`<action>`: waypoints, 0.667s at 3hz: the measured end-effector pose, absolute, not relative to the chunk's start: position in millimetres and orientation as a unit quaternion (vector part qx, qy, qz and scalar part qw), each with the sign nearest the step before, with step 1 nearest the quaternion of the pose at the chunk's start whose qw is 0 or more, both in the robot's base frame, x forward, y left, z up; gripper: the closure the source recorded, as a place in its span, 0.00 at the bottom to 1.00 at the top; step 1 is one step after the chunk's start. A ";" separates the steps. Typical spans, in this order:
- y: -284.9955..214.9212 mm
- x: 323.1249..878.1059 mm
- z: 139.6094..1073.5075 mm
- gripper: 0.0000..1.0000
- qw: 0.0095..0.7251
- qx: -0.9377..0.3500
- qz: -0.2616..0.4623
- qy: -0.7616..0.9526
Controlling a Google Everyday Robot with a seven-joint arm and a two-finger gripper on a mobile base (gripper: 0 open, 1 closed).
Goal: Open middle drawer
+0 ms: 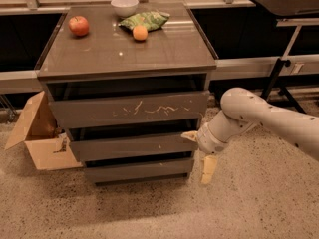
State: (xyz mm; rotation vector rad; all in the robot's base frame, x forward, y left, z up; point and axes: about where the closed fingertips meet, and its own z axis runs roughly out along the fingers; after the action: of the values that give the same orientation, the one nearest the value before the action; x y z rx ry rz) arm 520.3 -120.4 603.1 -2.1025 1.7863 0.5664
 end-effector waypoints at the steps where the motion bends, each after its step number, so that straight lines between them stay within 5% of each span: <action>1: -121.6 544.3 578.1 0.00 0.173 -0.755 0.176 0.608; 2: -119.5 580.3 544.2 0.00 0.184 -0.771 0.163 0.587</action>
Offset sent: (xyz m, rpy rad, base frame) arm 0.1120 0.0017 -0.1013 0.0030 -0.1713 0.1248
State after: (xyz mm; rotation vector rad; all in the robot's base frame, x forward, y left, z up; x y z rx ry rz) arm 580.3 -119.5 544.2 -2.1752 1.6554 0.4596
